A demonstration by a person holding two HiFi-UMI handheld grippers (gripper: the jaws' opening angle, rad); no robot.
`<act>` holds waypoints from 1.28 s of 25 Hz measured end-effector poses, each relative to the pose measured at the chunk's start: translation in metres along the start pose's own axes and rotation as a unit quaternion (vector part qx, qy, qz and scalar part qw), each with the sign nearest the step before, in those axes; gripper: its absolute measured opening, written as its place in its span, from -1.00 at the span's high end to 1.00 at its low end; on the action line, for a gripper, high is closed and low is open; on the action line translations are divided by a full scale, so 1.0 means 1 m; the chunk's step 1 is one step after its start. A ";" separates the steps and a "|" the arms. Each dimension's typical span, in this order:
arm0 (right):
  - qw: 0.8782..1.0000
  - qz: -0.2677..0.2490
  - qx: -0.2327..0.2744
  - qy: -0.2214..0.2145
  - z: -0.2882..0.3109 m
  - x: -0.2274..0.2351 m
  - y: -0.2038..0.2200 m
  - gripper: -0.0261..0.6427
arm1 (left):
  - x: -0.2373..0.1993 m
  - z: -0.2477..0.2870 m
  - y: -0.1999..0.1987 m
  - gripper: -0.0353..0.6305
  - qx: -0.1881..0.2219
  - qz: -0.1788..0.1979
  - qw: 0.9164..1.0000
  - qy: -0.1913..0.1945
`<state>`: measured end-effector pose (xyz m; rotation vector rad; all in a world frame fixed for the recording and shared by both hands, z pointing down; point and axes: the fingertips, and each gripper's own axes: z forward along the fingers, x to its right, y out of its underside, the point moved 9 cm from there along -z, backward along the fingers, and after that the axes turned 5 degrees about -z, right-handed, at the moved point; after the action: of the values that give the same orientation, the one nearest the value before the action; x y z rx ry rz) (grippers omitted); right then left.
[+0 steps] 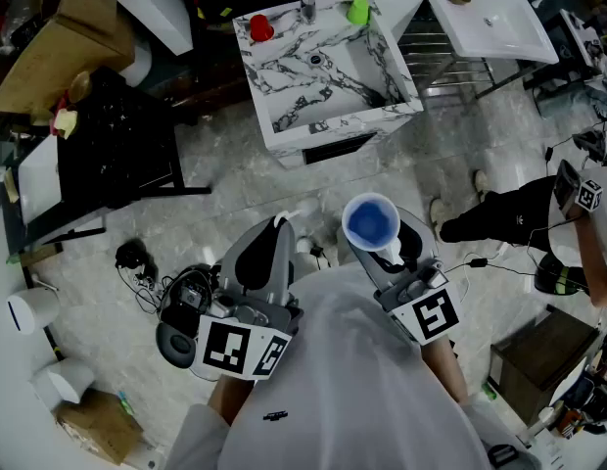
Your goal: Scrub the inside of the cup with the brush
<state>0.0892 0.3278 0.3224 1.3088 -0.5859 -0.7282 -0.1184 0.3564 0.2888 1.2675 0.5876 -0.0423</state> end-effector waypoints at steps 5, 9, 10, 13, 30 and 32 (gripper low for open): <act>1.000 0.002 0.005 0.014 -0.020 -0.009 0.004 0.22 | 0.022 -0.022 0.005 0.84 0.007 -0.004 1.000 0.007; 1.000 0.004 0.009 0.021 -0.031 -0.009 -0.002 0.22 | 0.031 -0.033 0.006 0.84 0.011 -0.004 1.000 0.006; 1.000 0.009 0.012 0.023 -0.033 -0.009 -0.003 0.22 | 0.031 -0.035 0.005 0.84 0.012 -0.003 1.000 0.006; 0.999 0.015 0.013 0.025 -0.036 -0.015 -0.004 0.22 | 0.030 -0.044 0.004 0.84 0.016 -0.005 1.000 0.003; 0.998 0.036 0.020 0.039 -0.001 0.024 0.013 0.21 | 0.004 -0.012 0.006 0.84 0.007 -0.018 1.000 -0.011; 0.998 0.039 0.019 0.041 0.010 0.050 0.014 0.21 | 0.003 0.013 -0.001 0.84 0.008 -0.015 1.000 -0.012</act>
<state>0.1168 0.2848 0.3373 1.3376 -0.5835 -0.5988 -0.1110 0.3455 0.2890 1.2724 0.5871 -0.0876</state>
